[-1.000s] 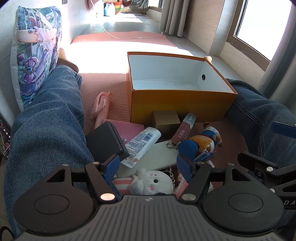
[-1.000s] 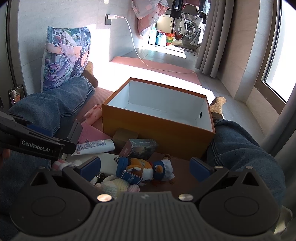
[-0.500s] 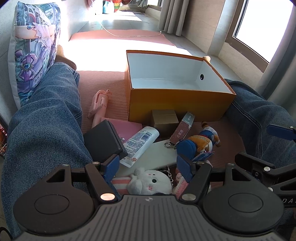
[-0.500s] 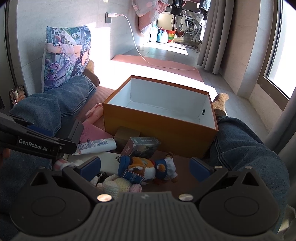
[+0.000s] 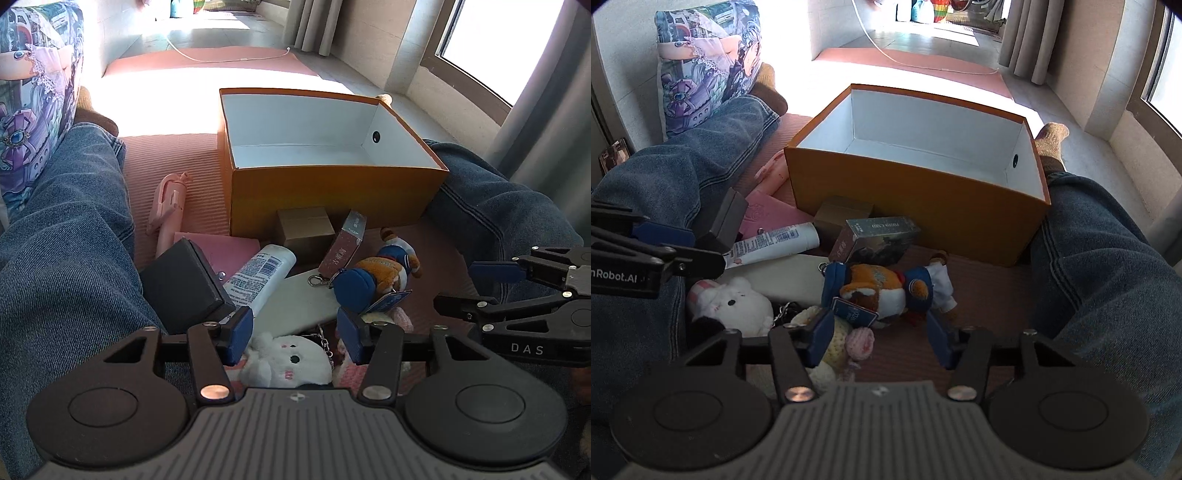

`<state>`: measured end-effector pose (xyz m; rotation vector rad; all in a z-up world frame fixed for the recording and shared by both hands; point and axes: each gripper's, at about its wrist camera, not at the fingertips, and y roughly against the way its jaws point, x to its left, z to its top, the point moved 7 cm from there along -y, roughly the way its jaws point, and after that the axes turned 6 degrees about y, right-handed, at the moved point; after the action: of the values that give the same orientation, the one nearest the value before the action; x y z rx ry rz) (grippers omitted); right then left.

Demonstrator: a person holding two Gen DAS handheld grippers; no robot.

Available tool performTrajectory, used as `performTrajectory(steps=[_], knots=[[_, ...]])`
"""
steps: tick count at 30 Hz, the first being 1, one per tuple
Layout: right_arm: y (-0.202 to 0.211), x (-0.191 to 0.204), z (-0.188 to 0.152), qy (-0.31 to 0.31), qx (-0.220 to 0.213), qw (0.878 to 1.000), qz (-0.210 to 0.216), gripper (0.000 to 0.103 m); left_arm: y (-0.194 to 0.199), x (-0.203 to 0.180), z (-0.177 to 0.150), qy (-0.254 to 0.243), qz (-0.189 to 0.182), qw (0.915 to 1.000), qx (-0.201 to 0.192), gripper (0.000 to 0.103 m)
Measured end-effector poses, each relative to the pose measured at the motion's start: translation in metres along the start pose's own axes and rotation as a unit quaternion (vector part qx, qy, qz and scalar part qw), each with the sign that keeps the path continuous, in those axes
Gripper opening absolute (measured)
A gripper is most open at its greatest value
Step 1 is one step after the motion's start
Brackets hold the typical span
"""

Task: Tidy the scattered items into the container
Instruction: 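Grasp the crocheted bunny with the left gripper while the right gripper approaches the bear plush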

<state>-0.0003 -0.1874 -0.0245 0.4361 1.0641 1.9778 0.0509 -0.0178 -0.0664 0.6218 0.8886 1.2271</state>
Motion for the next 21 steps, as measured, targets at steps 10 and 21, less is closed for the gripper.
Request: performTrajectory(steps=[10, 21], knots=[[-0.004, -0.016, -0.007, -0.009, 0.017, 1.000, -0.010, 0.057, -0.034, -0.044, -0.021, -0.100, -0.040, 0.9925, 0.059, 0.061], [-0.002, -0.025, -0.013, -0.026, 0.013, 0.999, -0.014, 0.058, -0.081, -0.060, -0.032, -0.106, -0.050, 0.9854, 0.123, 0.067]])
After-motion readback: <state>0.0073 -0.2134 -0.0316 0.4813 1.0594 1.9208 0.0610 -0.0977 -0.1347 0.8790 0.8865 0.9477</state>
